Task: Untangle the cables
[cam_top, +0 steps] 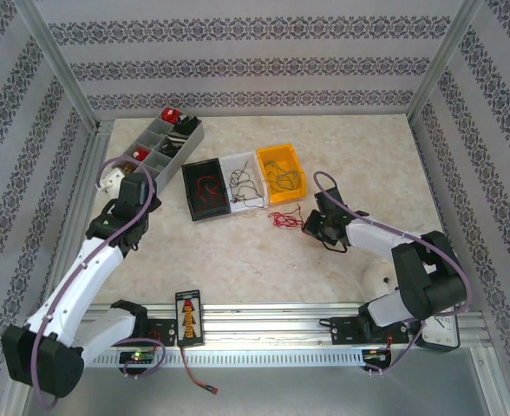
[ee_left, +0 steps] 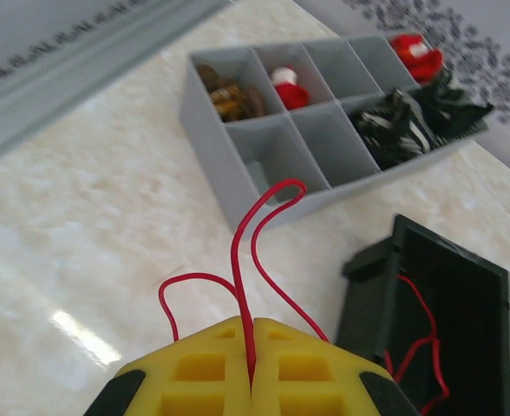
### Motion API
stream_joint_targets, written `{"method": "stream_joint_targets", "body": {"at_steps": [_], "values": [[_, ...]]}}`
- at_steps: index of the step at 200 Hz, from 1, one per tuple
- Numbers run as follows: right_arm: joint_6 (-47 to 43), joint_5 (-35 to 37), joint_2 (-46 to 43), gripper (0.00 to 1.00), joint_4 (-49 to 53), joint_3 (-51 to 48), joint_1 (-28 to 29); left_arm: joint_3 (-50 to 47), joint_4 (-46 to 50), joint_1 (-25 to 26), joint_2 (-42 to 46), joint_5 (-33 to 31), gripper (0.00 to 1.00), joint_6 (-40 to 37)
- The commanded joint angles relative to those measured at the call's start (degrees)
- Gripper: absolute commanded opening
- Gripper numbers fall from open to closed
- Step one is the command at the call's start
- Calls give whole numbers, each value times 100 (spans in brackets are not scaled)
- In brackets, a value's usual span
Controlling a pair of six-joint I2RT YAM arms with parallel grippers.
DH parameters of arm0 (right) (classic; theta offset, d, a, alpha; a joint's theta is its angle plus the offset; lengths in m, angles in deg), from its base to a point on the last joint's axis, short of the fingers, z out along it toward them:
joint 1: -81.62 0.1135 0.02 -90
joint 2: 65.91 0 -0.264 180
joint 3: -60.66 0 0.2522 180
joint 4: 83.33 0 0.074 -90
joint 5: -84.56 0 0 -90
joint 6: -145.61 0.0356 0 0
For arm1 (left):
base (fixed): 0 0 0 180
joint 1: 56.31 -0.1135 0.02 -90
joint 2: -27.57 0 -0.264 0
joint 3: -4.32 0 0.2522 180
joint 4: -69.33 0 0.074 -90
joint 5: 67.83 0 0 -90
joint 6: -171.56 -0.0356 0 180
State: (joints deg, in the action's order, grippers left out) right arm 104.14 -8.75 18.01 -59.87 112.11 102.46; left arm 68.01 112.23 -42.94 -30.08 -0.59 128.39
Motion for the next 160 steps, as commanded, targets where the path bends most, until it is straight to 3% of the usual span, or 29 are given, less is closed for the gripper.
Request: {"method": "stream_joint_targets", "body": {"at_steps": [1, 93, 160], "values": [[-236, -210, -115, 0, -104, 9, 12, 313, -584, -63, -177, 579, 0, -157], [-416, -143, -690, 0, -154, -201, 69, 1322, -1683, -6, -1904, 1801, 0, -133], [-503, -214, -805, 0, -193, -214, 111, 1601, -1883, 282, -3019, 1973, 0, -49]]}}
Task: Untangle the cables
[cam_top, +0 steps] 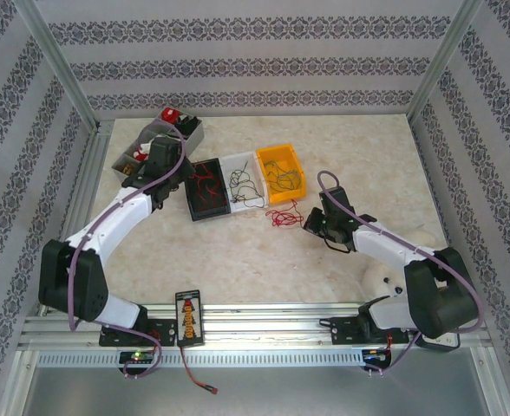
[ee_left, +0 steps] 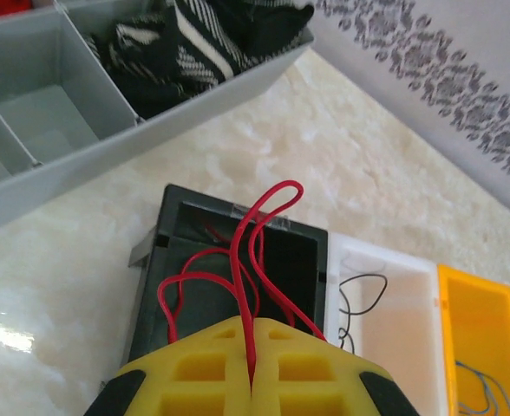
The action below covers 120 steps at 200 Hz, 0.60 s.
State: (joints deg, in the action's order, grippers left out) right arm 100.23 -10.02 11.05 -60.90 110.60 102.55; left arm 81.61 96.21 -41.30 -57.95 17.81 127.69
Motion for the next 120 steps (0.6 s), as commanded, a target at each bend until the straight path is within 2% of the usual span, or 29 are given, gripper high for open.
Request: {"method": "stream_joint_targets", "body": {"at_steps": [1, 99, 104, 113, 120], "values": [[-116, -87, -111, 0, -92, -65, 99, 245, -283, 122, -244, 135, 0, 20], [-147, -104, -14, 0, -161, -59, 217, 687, -99, 479, -1249, -30, 0, -104], [-147, -109, -11, 0, -155, -65, 208, 748, -56, 486, -1323, -30, 6, -107], [-171, -137, -11, 0, -155, -59, 218, 852, 8, 506, -1451, -21, 23, -97], [-197, -157, -6, 0, -158, -44, 222, 956, 61, 508, -1529, -40, 42, -87]]}}
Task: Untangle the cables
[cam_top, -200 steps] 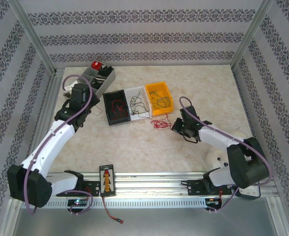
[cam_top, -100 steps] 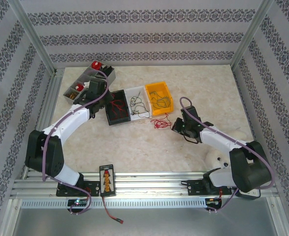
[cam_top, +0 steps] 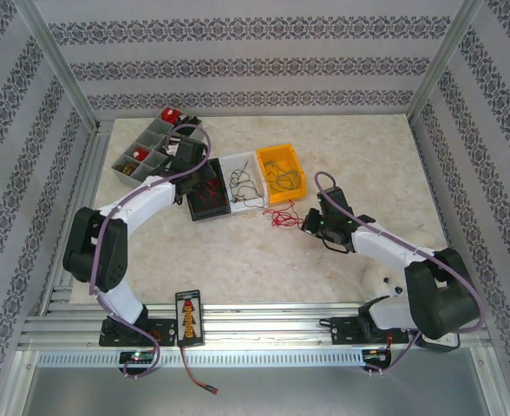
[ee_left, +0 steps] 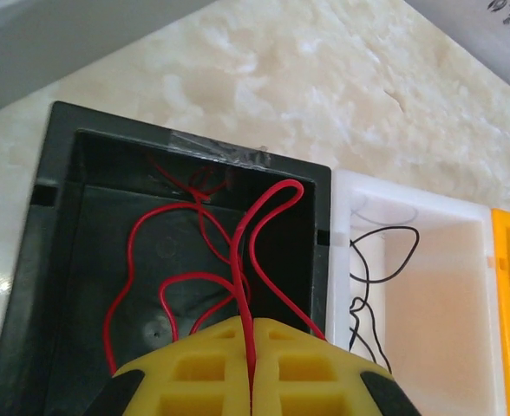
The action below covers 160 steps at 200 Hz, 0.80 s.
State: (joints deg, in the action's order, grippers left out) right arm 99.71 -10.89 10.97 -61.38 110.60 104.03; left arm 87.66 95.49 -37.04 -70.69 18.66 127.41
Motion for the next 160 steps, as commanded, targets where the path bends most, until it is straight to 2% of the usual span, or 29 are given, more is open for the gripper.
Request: {"method": "stream_joint_targets", "body": {"at_steps": [1, 9, 26, 62, 79, 119, 160], "values": [[-150, -70, 2, 0, -108, -42, 76, 361, 141, 79, -264, -129, 44, -67], [-193, -103, -7, 0, -95, -20, 94, 459, 165, 87, -306, -177, 54, -92], [-290, -107, -79, 0, -56, 29, 135, 629, 175, 91, -251, -348, 66, -187], [-588, -232, -296, 0, -98, 79, 304, 563, 139, 133, 287, -821, 73, -527], [-859, -466, -323, 0, -92, 152, 448, 311, -115, 277, 556, -397, 72, -1101], [-1313, -1458, -147, 0, -110, 249, 663, -319, -110, 952, 827, 1288, 72, -2144], [-1212, -1773, 253, 0, -289, 195, 611, -763, 96, 1642, 900, 1879, 72, -2859]]}}
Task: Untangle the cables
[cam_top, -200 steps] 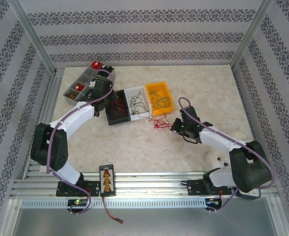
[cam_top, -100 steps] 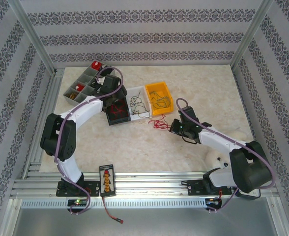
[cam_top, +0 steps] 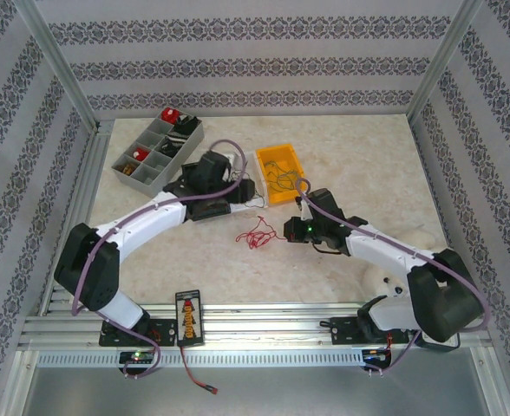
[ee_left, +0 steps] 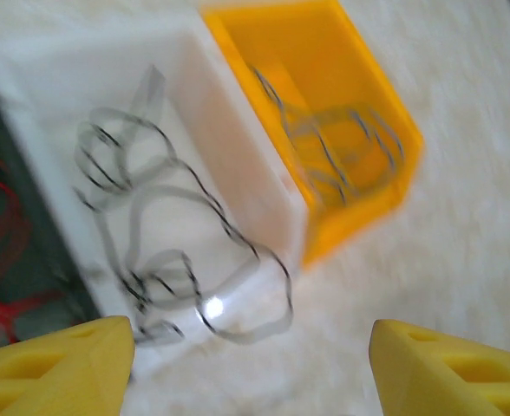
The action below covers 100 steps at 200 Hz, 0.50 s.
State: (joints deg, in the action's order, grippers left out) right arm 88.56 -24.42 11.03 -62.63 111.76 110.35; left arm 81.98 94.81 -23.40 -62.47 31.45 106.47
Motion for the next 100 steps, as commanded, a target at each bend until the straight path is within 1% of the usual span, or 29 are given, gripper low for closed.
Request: {"method": "stream_joint_targets", "body": {"at_steps": [1, 24, 53, 100], "values": [[-96, -430, 262, 0, -165, 84, -23, -207, 163, 291, 80, 614, 72, -780], [-87, -615, 514, 0, -210, 183, -17, -370, 55, 482, 120, 815, 73, -976], [-131, -686, 707, 0, -202, 290, -26, -565, -49, 541, 184, 813, 75, -1073], [-57, -663, 783, 0, -214, 359, -89, -802, 340, 632, 210, 742, 75, -1392]]}}
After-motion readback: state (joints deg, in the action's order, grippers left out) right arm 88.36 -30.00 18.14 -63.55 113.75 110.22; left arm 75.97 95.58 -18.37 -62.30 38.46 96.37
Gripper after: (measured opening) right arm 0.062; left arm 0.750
